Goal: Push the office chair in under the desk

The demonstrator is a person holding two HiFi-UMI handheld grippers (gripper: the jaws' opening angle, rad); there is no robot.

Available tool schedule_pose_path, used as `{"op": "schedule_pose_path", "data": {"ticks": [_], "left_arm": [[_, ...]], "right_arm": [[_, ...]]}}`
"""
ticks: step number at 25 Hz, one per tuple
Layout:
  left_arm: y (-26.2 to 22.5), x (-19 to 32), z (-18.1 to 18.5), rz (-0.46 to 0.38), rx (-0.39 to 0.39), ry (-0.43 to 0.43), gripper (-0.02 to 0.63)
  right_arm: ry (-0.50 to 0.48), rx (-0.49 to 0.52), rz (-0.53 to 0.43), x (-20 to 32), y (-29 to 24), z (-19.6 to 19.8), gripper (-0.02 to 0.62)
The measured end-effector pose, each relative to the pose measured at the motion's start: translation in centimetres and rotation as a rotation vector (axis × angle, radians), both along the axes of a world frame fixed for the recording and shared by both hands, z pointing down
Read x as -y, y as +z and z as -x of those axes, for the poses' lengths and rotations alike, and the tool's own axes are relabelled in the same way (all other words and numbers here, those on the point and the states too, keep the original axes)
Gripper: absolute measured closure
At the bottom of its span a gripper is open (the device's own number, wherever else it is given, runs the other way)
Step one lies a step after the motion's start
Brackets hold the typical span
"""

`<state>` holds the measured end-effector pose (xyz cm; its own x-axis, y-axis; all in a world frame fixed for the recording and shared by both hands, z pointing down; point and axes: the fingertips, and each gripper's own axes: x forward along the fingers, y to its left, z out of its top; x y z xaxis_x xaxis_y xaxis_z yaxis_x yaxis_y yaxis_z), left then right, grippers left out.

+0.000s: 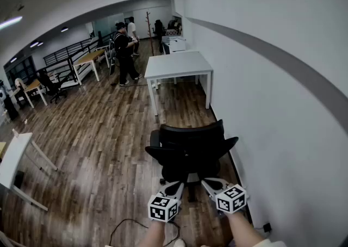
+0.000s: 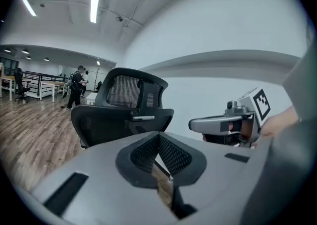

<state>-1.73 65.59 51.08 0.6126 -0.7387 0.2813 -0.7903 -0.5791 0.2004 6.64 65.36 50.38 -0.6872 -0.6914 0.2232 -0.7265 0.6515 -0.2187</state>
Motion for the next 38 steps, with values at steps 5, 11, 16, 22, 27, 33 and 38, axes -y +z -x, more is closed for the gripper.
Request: {"op": "schedule_pose_path", "data": {"ticks": [5, 11, 16, 22, 27, 33, 38], "left_arm": [[-0.1, 0.3, 0.1, -0.001, -0.003, 0.0, 0.606], [-0.3, 0.9, 0.3, -0.007, 0.007, 0.013, 0.606], [0.5, 1.6, 0.3, -0.001, 0.096, 0.075, 0.541], [1.5, 2.3, 0.8, 0.016, 0.171, 0.132, 0.491], [2.4, 2.7, 1.2, 0.023, 0.217, 0.158, 0.43], [3.0, 3.5, 2.0, 0.034, 0.238, 0.169, 0.39], [3.2, 4.1, 2.9, 0.021, 0.292, 0.182, 0.364]], "right_arm": [[0.002, 0.015, 0.004, 0.3, -0.2, -0.2, 0.565], [-0.008, 0.008, 0.007, 0.7, -0.1, 0.0, 0.563], [-0.048, -0.104, 0.004, 1.3, 1.0, 0.4, 0.56], [-0.061, -0.155, 0.017, 2.2, 1.6, 0.5, 0.558], [-0.048, -0.179, 0.023, 2.9, 2.3, 0.4, 0.483], [-0.039, -0.188, 0.043, 3.5, 2.9, 0.1, 0.416], [-0.05, -0.202, 0.051, 3.7, 3.1, -0.2, 0.354]]}}
